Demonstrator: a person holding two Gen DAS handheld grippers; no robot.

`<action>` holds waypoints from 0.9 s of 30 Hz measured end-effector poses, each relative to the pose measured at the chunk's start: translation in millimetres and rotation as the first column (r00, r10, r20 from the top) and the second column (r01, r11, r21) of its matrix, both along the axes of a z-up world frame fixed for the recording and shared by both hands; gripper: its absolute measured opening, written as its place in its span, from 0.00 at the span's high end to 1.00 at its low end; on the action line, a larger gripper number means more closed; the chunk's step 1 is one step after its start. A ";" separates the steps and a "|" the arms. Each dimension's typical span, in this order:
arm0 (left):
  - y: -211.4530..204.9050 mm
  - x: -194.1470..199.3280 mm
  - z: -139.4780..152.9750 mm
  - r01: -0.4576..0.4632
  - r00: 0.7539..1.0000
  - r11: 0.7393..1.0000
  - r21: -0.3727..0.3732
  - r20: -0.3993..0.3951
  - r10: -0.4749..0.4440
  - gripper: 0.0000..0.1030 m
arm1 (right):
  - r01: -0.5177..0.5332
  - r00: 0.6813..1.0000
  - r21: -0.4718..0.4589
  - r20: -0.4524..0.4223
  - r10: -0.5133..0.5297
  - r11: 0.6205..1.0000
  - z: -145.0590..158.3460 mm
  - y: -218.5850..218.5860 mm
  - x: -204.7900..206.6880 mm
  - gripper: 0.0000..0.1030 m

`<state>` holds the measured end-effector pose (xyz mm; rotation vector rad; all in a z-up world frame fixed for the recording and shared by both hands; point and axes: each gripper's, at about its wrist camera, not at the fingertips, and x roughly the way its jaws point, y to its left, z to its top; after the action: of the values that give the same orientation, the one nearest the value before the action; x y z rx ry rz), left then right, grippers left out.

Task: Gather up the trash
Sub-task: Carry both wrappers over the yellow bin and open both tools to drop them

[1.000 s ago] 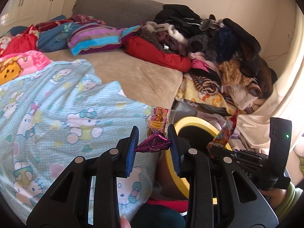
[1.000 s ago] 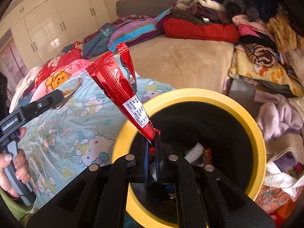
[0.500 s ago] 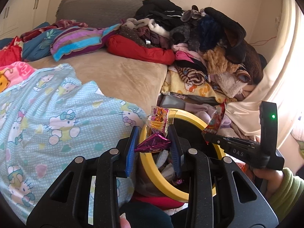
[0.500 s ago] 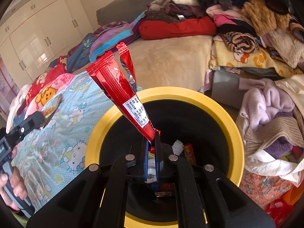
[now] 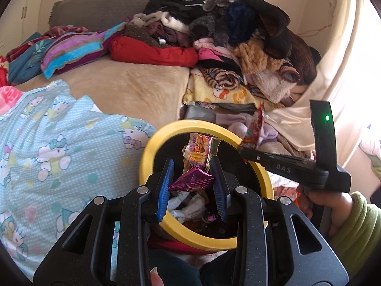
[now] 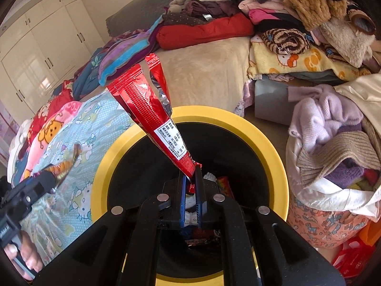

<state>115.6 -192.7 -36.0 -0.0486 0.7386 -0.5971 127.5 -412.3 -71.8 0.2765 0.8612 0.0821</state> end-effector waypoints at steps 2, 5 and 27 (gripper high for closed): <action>-5.6 -0.3 -1.5 0.013 1.000 1.000 0.007 -0.004 -0.013 0.76 | 0.004 1.000 0.004 -0.004 -0.004 1.000 -1.4 -3.0 0.0 0.92; -14.2 -0.2 -6.6 0.035 0.999 0.999 0.023 -0.009 -0.035 0.76 | 0.008 1.000 0.009 -0.012 -0.008 1.000 -3.8 -6.0 0.0 0.92; -21.4 4.2 -19.9 0.021 0.999 0.999 0.046 -0.047 -0.019 0.32 | 0.028 0.999 0.013 0.017 -0.029 1.000 13.7 -17.4 -22.8 0.43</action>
<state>119.8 -214.1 -55.9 -0.0119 0.7987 -0.5994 104.7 -429.6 -58.1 0.2995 0.8401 0.0633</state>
